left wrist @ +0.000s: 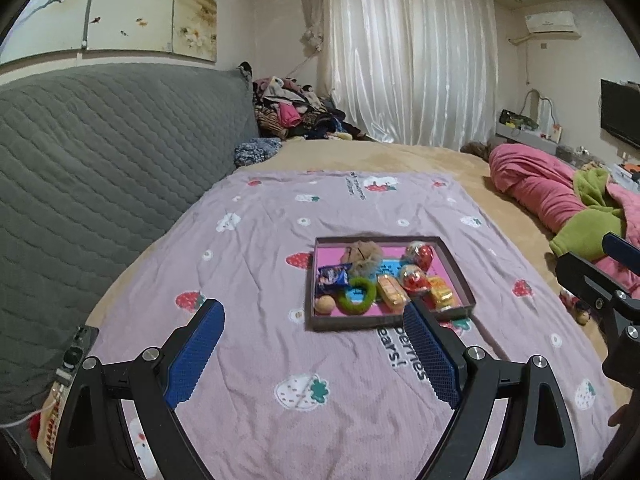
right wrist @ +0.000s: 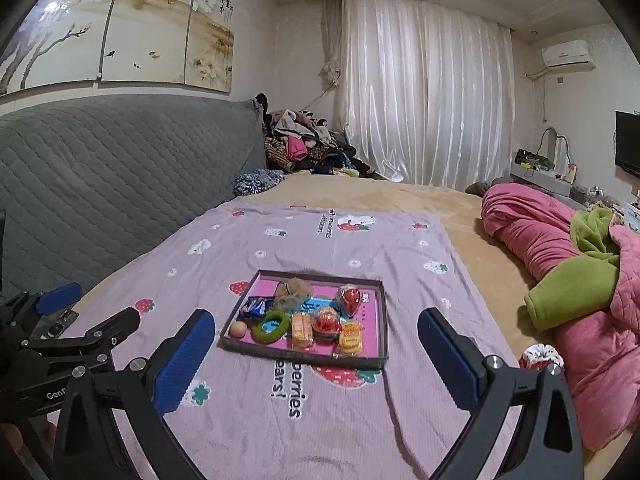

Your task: Organize objects

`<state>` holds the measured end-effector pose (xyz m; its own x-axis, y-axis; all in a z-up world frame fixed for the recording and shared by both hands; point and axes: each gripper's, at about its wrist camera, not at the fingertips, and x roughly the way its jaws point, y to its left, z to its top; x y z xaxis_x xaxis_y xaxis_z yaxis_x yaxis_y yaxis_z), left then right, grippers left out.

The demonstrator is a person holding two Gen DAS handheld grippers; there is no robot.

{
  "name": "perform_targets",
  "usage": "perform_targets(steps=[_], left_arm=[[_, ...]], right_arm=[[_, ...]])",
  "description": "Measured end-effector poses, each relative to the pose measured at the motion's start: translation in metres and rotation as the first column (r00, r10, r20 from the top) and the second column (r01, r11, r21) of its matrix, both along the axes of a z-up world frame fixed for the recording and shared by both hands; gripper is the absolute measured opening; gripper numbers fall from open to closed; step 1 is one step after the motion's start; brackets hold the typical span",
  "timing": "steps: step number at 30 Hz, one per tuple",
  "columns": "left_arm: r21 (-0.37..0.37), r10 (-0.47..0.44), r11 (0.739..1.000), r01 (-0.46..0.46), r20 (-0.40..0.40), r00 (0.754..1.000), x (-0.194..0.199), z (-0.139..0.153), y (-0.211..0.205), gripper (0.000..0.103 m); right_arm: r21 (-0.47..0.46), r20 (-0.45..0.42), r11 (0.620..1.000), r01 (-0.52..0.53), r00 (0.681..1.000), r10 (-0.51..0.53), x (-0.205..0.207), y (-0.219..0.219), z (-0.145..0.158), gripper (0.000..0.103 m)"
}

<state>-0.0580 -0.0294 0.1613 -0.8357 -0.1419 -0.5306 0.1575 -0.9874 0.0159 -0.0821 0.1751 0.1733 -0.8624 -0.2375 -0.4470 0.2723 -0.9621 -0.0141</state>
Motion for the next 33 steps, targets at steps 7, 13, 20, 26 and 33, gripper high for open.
perform_targets(steps=[7, 13, 20, 26, 33], left_arm=[[0.027, -0.021, 0.999, 0.021, 0.018, 1.0, 0.011, -0.014, 0.004, 0.091], [0.009, -0.004, 1.0, 0.003, 0.012, 1.0, 0.018, -0.022, 0.006, 0.092], [0.043, -0.046, 0.998, 0.045, 0.019, 0.999, 0.019, -0.041, 0.007, 0.091], [0.029, -0.049, 0.998, 0.048, 0.038, 0.998, 0.017, -0.053, 0.011, 0.091], [0.022, -0.051, 0.998, 0.05, 0.027, 0.998, 0.016, -0.063, 0.012, 0.092]], right_arm=[[0.004, 0.031, 1.0, 0.007, 0.999, -0.007, 0.008, 0.006, -0.017, 0.102], [0.008, 0.05, 1.0, 0.014, 0.999, -0.014, 0.013, 0.01, -0.035, 0.102], [0.017, 0.08, 1.0, 0.019, 0.997, -0.02, 0.016, 0.014, -0.056, 0.102], [0.007, 0.09, 1.0, 0.025, 0.996, -0.025, 0.014, 0.016, -0.063, 0.102], [0.009, 0.097, 0.999, 0.034, 0.995, -0.035, 0.012, 0.017, -0.071, 0.102]])
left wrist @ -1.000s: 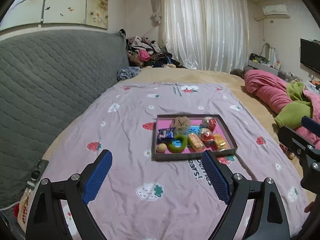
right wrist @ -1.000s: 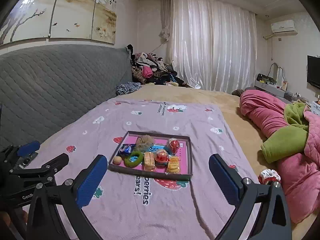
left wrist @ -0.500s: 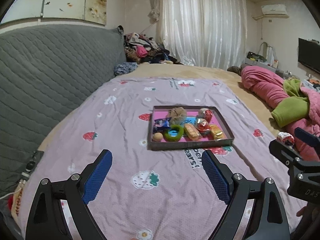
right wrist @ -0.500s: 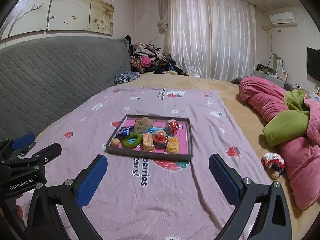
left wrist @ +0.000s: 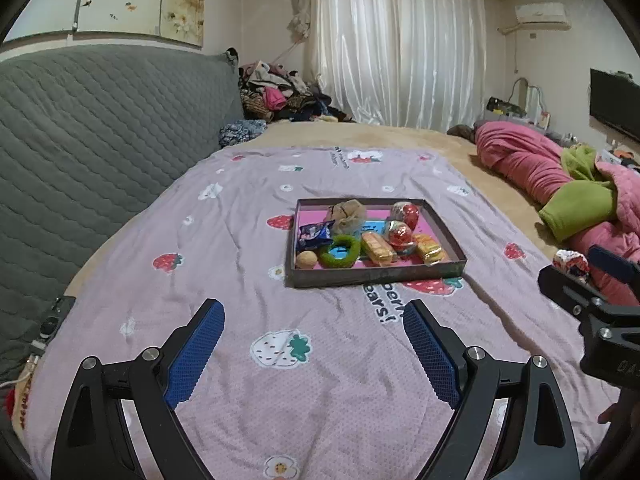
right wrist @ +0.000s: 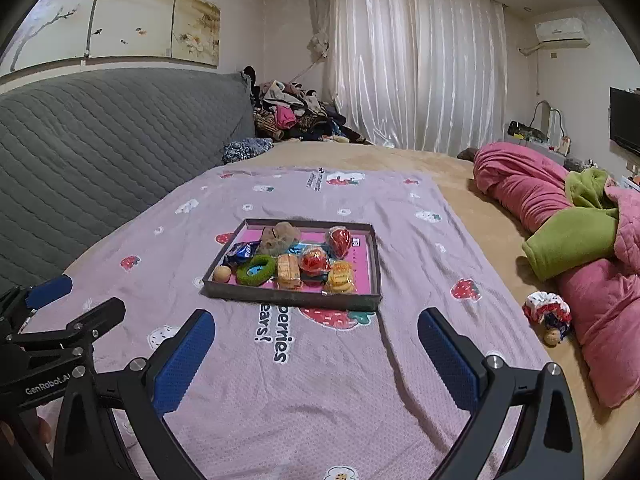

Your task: Organize objects

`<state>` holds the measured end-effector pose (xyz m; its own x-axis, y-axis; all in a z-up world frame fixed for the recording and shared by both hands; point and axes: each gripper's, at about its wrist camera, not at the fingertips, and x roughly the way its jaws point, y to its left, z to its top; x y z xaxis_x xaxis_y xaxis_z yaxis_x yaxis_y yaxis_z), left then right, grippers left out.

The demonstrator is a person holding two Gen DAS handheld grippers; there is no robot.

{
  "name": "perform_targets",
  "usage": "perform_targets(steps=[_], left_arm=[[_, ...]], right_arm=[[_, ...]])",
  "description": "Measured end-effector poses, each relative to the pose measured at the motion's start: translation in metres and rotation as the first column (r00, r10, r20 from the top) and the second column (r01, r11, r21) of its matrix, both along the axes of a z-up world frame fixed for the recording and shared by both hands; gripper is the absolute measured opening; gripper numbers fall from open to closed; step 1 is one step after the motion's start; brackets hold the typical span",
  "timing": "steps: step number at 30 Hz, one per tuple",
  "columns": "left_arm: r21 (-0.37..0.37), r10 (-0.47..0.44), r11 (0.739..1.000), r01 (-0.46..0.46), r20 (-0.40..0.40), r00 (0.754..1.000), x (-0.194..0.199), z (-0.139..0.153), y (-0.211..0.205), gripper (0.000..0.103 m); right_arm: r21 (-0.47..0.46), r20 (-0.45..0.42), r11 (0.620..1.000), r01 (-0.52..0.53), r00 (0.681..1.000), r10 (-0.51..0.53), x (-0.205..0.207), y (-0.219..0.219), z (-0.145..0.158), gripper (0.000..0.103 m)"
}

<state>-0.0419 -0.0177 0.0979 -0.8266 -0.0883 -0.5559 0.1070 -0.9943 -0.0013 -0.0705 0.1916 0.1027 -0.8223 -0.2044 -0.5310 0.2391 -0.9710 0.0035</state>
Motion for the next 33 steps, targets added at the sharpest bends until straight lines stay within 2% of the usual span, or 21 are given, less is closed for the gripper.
perform_targets(steps=[6, 13, 17, 33], left_arm=[[-0.048, 0.019, 0.999, -0.017, 0.03, 0.999, -0.008, -0.019, 0.003, 0.091], [0.006, 0.019, 1.0, -0.02, 0.068, 0.998, -0.013, -0.045, -0.004, 0.091], [-0.011, 0.042, 0.999, -0.042, 0.084, 0.996, -0.02, -0.055, -0.007, 0.092], [0.012, 0.055, 0.998, -0.057, 0.095, 0.994, -0.026, -0.07, -0.016, 0.091]], right_arm=[[0.003, 0.019, 1.0, 0.012, 1.0, -0.012, -0.004, 0.001, -0.018, 0.102], [0.013, 0.024, 1.0, 0.028, 0.999, -0.029, -0.004, 0.006, -0.043, 0.102], [-0.003, 0.041, 1.0, 0.015, 0.999, -0.015, -0.006, 0.008, -0.052, 0.102], [0.01, 0.083, 0.999, 0.031, 0.996, -0.031, -0.012, 0.012, -0.081, 0.102]])
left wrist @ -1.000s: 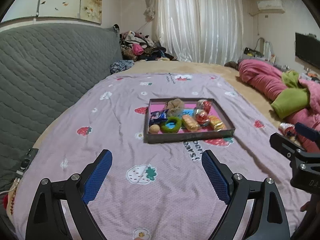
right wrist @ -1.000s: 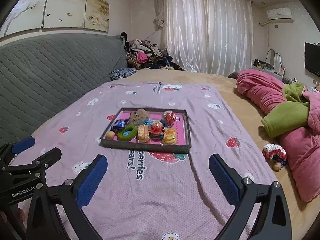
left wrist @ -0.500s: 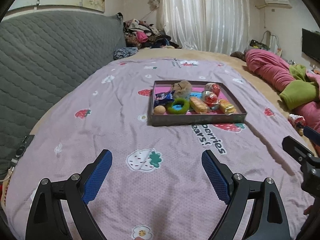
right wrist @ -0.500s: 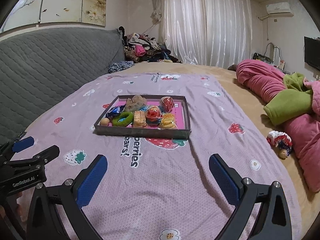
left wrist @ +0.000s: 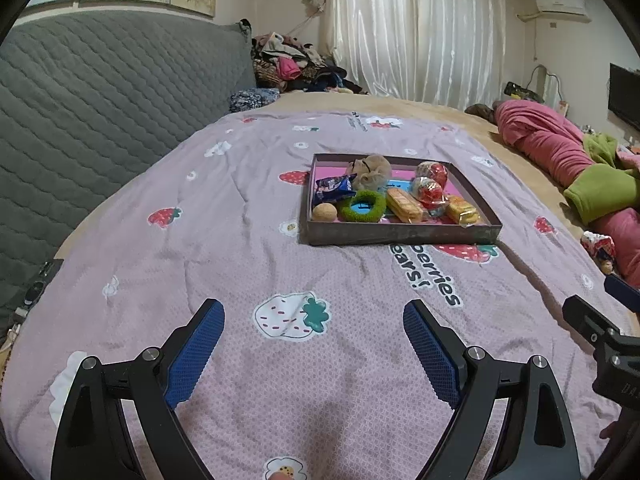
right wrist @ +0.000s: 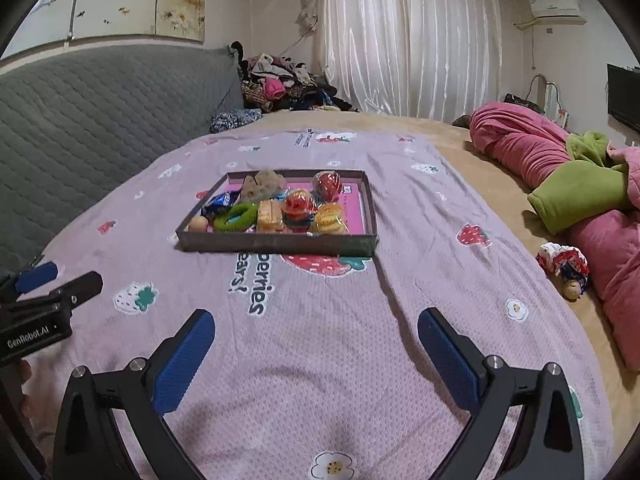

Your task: Organize objects

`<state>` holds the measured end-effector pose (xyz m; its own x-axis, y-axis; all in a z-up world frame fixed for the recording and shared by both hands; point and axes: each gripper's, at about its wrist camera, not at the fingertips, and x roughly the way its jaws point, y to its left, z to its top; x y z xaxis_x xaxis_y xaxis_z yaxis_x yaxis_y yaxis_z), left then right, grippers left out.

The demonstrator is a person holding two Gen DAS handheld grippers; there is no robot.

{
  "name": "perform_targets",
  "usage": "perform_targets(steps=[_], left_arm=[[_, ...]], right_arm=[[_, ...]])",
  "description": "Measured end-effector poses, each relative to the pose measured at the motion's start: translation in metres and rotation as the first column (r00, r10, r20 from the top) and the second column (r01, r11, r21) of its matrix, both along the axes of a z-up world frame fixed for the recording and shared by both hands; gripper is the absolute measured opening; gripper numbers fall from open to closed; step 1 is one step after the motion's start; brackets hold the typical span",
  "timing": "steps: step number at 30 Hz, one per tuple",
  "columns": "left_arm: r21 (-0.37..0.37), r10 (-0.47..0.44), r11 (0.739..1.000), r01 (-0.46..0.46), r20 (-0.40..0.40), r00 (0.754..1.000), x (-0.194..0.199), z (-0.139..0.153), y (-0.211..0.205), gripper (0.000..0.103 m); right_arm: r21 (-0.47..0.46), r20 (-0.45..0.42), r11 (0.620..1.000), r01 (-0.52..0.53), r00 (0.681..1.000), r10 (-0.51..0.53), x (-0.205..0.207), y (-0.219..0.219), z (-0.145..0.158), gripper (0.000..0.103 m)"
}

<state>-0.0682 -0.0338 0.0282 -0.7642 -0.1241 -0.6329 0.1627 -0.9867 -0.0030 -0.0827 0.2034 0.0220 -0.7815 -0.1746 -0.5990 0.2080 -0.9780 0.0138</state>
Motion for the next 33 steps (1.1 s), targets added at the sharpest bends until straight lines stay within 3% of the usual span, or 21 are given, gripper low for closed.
perform_targets(steps=[33], left_arm=[[0.002, -0.006, 1.0, 0.006, 0.059, 0.998, -0.01, -0.044, 0.003, 0.091]], right_arm=[[0.012, 0.059, 1.0, 0.023, 0.998, -0.024, -0.011, 0.006, -0.039, 0.103]])
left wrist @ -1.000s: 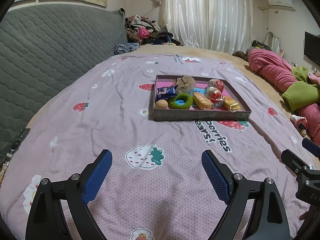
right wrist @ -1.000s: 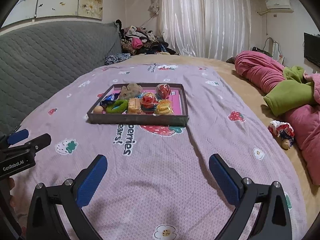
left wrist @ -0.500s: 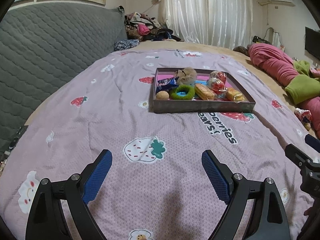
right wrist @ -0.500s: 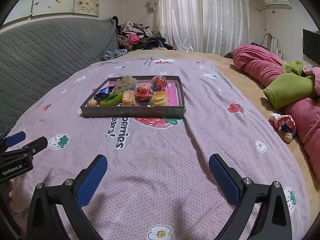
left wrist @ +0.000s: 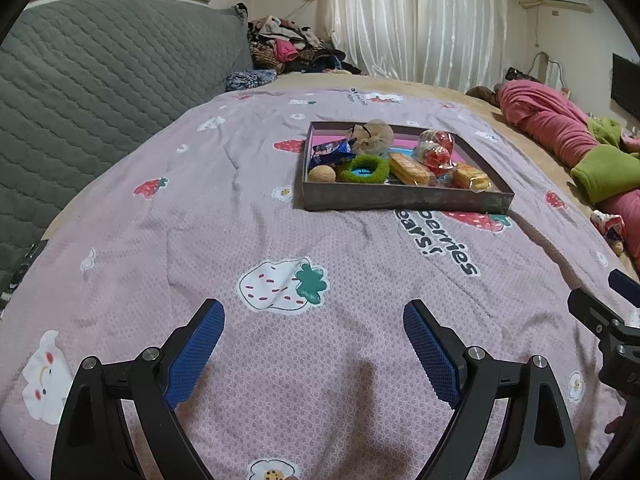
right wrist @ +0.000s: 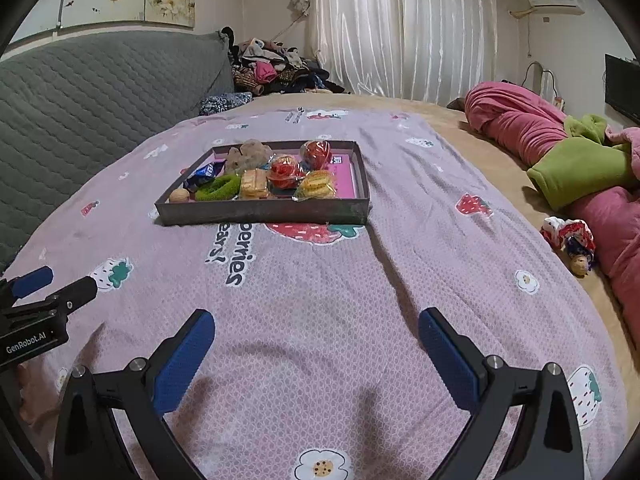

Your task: Organize objects

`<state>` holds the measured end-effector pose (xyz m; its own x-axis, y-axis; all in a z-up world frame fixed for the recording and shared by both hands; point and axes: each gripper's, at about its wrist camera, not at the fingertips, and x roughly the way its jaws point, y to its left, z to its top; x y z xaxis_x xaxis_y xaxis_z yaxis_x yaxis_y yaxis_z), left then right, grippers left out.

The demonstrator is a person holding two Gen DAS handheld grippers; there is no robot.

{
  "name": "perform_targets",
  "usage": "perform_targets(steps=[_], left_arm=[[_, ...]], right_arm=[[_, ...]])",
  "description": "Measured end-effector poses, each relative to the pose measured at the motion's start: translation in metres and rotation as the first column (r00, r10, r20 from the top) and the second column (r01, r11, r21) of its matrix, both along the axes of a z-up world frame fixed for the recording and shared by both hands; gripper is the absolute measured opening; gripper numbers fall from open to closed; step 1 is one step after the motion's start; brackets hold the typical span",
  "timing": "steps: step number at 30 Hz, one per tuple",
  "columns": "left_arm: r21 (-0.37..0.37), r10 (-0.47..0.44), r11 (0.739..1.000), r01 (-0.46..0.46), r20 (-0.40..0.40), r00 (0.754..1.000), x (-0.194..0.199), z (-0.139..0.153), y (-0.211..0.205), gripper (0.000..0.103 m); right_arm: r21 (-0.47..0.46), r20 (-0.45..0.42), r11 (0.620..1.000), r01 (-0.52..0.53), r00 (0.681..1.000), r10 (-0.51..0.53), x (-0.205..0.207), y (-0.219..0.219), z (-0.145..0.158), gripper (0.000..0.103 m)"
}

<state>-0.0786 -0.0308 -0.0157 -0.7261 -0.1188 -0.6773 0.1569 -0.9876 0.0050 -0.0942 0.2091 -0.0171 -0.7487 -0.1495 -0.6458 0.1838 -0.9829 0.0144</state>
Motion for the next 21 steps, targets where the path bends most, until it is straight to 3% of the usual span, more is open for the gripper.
perform_targets(steps=[21], left_arm=[[-0.019, 0.004, 1.0, -0.004, -0.02, 1.0, -0.0083, -0.0067, -0.0014, 0.091]], right_arm=[[0.025, 0.021, 1.0, 0.01, 1.0, -0.01, -0.0047, 0.0009, -0.01, 0.103]])
